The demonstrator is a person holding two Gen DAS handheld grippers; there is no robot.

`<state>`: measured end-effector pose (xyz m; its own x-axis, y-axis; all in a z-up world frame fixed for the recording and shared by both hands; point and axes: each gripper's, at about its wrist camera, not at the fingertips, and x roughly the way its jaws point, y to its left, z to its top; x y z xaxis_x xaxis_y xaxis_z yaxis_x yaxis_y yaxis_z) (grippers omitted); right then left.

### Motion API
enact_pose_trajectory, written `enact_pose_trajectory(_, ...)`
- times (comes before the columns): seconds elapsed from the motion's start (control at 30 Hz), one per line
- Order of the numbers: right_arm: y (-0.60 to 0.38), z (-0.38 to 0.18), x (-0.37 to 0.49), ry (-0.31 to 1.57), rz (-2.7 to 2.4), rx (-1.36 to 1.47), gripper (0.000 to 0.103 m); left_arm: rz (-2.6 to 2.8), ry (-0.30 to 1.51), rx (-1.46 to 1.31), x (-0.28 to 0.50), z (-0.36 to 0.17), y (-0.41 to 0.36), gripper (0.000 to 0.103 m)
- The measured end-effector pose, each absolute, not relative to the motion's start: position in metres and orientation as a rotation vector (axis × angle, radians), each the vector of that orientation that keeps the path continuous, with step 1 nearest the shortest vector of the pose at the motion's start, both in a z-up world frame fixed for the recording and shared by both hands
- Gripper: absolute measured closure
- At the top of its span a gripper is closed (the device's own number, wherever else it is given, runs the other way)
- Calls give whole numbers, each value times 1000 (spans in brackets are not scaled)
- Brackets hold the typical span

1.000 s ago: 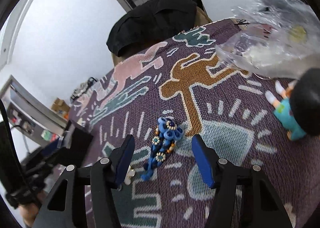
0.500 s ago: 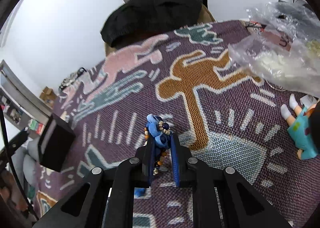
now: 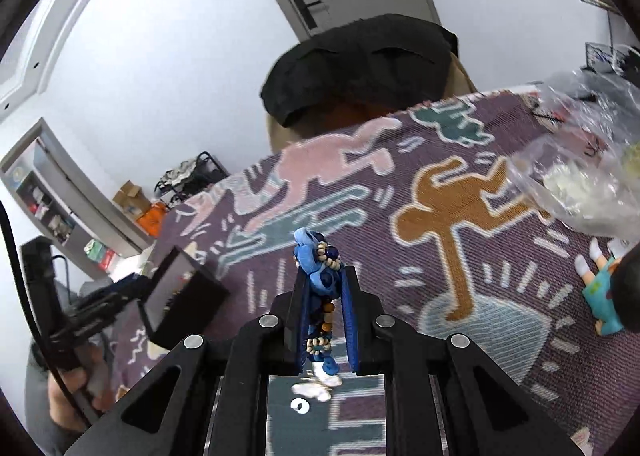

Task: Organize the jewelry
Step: 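Drop the hoop into the black box with the left tool while the right tool drops the blue bracelet in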

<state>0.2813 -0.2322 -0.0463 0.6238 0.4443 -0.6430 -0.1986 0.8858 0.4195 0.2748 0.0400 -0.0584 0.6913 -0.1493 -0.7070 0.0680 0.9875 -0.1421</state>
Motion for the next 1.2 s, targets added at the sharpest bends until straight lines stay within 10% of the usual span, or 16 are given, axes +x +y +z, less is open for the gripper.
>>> enact_pose_trajectory(0.27, -184, -21, 280, 786, 482, 300, 87, -104, 791, -101, 265, -58, 54, 15)
enact_pose_trajectory(0.87, -43, -14, 290, 813, 701, 247, 87, -15, 736, -166, 227, -35, 124, 14)
enact_pose_trajectory(1.1, -41, -17, 281, 805, 687, 197, 36, -16, 737, -167, 226, -36, 119, 14)
enact_pose_trajectory(1.2, -67, -19, 278, 804, 639, 227, 33, -43, 736, -168, 226, -37, 109, 13)
